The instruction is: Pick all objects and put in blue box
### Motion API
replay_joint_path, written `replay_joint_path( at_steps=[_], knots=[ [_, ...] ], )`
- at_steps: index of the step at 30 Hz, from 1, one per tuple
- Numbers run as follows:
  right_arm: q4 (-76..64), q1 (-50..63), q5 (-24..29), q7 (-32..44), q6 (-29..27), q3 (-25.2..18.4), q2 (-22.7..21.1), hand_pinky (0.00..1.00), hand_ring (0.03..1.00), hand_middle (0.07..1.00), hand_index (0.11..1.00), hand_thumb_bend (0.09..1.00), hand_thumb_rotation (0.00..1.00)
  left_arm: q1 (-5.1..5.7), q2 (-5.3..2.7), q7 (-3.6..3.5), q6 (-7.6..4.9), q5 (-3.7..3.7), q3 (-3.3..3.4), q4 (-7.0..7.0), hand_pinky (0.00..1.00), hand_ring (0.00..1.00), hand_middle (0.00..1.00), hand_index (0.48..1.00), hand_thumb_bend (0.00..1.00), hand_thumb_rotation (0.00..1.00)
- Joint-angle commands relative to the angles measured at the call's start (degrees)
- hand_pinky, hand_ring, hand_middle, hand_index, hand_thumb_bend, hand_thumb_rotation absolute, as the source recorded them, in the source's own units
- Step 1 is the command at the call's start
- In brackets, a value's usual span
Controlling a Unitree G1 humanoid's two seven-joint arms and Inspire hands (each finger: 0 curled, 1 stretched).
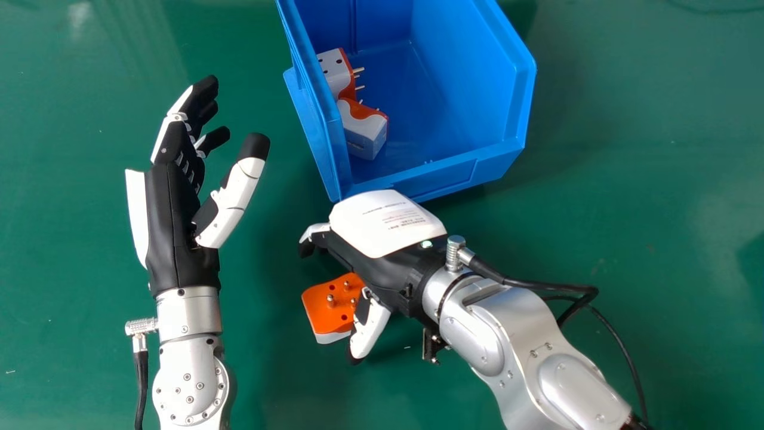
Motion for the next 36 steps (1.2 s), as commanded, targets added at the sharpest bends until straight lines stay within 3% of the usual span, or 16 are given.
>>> replay_joint_path(
  at_steps=[1,5,11,15,18,27,32,36],
  knots=[
    [2.31,0.48,0.86,2.04,-0.41,1.77,0.42,0.58,0.700,0.740,0.737,0.841,0.09,-0.02,0.11,-0.19,-1.20,0.20,-0.18,-0.31,0.79,0.87,0.87,0.804,0.76,0.53],
    [3.63,-0.18,1.14,1.84,-0.54,2.37,0.69,0.49,0.618,0.685,0.724,0.823,0.07,-0.11,0.00,-0.67,-1.20,-0.28,-0.12,-0.17,0.80,0.87,0.87,0.804,0.76,0.53],
    [4.89,-0.64,1.11,1.03,-0.99,3.10,0.86,0.38,0.498,0.584,0.705,0.695,0.02,-0.07,-0.15,-1.08,-0.94,-0.50,-0.08,-0.51,0.80,0.87,0.87,0.806,0.77,0.53],
    [5.27,-1.30,0.62,2.13,-0.12,3.60,1.08,0.34,0.461,0.547,0.703,0.646,0.01,-0.21,-0.13,-0.84,-1.01,-0.28,0.01,-0.44,0.80,0.88,0.87,0.807,0.77,0.53],
    [5.41,-1.52,1.15,2.69,0.11,3.55,1.18,0.28,0.409,0.521,0.699,0.616,0.01,-0.35,-0.14,-1.09,-1.18,-0.50,0.02,-0.29,0.80,0.87,0.87,0.806,0.77,0.53],
    [4.90,-1.78,1.95,6.00,1.60,3.44,1.06,0.25,0.381,0.495,0.674,0.585,0.00,-0.51,-0.14,-0.94,-1.17,-0.35,-0.04,-0.22,0.80,0.87,0.87,0.807,0.77,0.52],
    [4.75,-2.30,1.43,7.91,2.42,3.91,1.07,0.22,0.362,0.486,0.652,0.573,0.00,-0.47,-0.14,-0.15,-0.93,0.38,-0.10,-0.47,0.80,0.87,0.87,0.807,0.77,0.52],
    [4.37,-1.88,1.61,7.38,2.32,3.78,0.94,0.22,0.369,0.482,0.639,0.569,0.00,-0.35,-0.18,-0.25,-0.68,0.14,-0.21,-0.72,0.80,0.87,0.87,0.804,0.77,0.53]
  ],
)
